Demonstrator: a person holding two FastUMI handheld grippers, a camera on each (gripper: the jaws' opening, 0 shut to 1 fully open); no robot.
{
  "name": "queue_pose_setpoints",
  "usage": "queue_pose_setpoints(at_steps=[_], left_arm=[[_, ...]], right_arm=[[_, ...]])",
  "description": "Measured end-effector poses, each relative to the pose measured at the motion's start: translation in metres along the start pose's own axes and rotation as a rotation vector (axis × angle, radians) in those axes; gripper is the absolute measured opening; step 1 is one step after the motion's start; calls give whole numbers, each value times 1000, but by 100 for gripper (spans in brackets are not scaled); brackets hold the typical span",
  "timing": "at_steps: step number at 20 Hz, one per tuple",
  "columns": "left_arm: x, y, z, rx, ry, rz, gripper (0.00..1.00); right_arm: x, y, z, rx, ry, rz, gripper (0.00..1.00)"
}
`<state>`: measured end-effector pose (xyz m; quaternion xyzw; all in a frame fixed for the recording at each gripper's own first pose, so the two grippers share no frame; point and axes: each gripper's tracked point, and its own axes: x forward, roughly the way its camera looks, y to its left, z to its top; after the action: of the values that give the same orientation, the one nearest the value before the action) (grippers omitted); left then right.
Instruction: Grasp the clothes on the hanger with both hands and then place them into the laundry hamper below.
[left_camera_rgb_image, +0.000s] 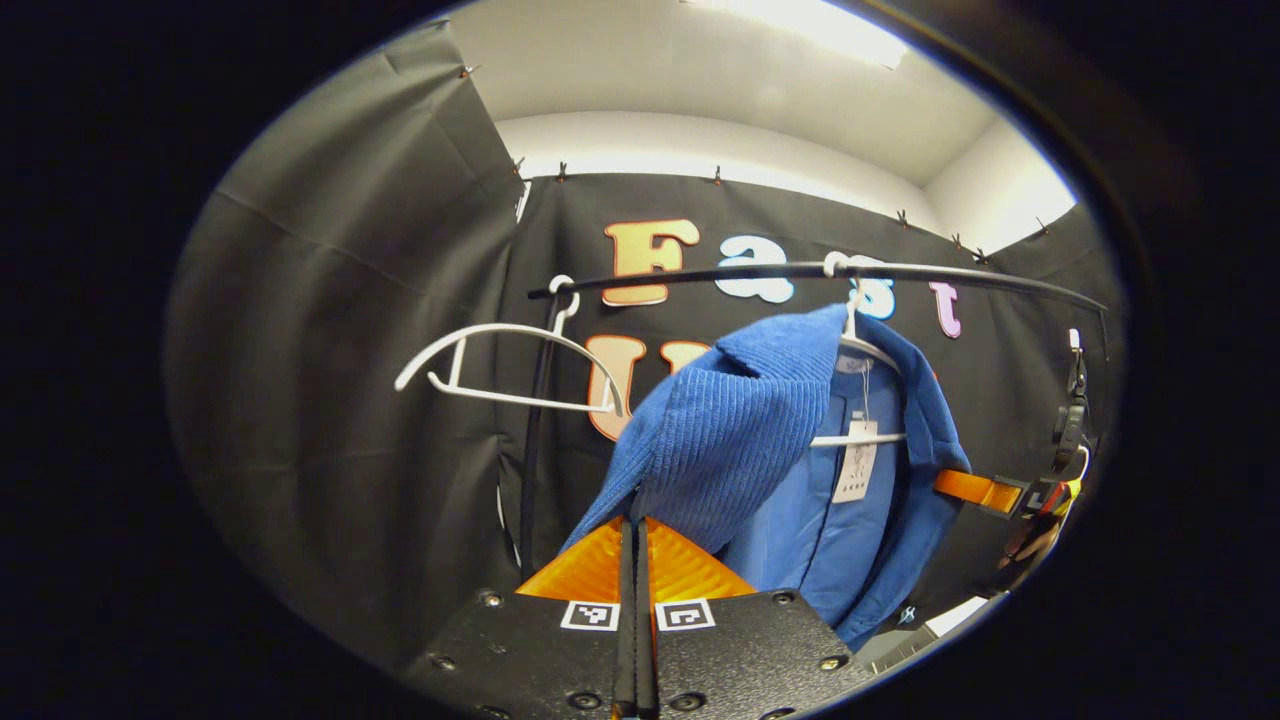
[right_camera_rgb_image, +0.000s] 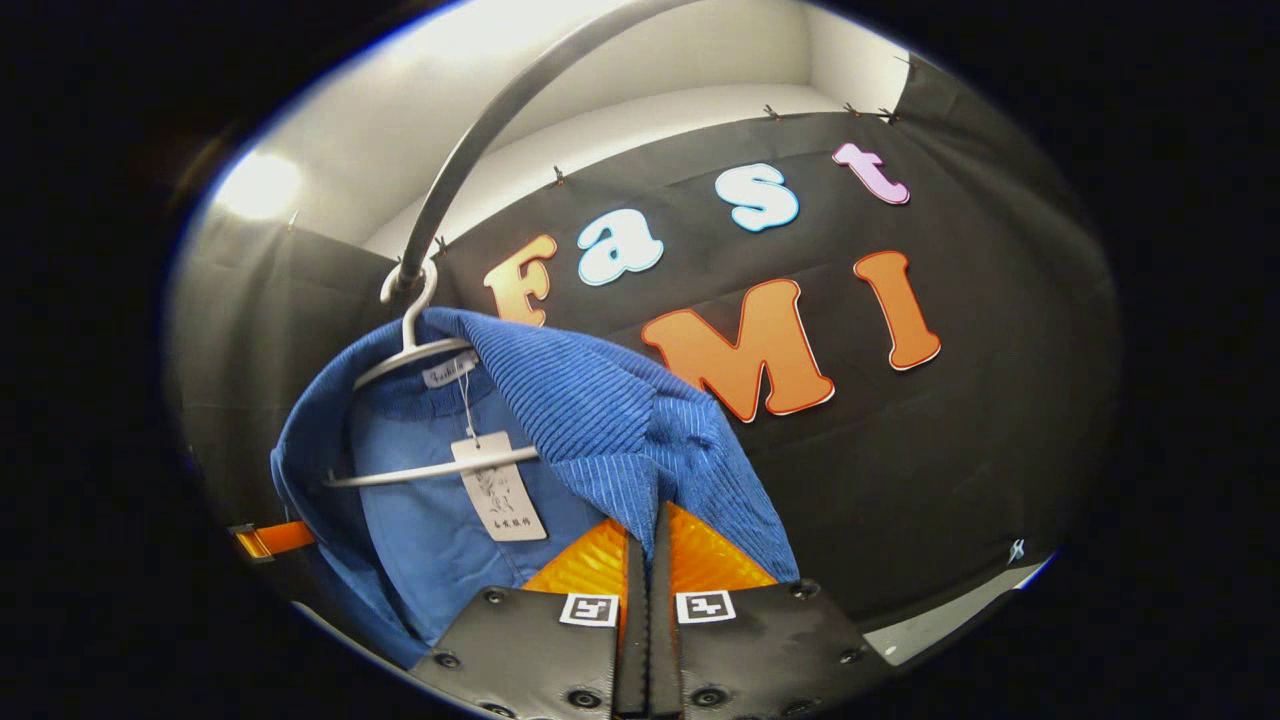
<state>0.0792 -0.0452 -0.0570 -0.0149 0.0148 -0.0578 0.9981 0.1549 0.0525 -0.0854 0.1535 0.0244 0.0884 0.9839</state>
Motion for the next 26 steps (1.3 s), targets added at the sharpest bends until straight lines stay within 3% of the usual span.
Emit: queue_pose_setpoints(at_steps=[6,13,19,23,26], left_arm=[[-12,24,40,-32,-74,34,0],[-2,50,89,-20,-185,93,0],[-15,86,158,98,-394,249,0],[-7,76,129,63,-299,201,0],[1,29,83,10,-170,41,0]], right_arm=[[-5,-9,20,178,-9,97,8],[15,-24,39,349,-25,144,7],[16,-31,78,467,-110,250,7],[17,-39,100,479,-148,252,7],[17,-36,106,463,-164,256,7]])
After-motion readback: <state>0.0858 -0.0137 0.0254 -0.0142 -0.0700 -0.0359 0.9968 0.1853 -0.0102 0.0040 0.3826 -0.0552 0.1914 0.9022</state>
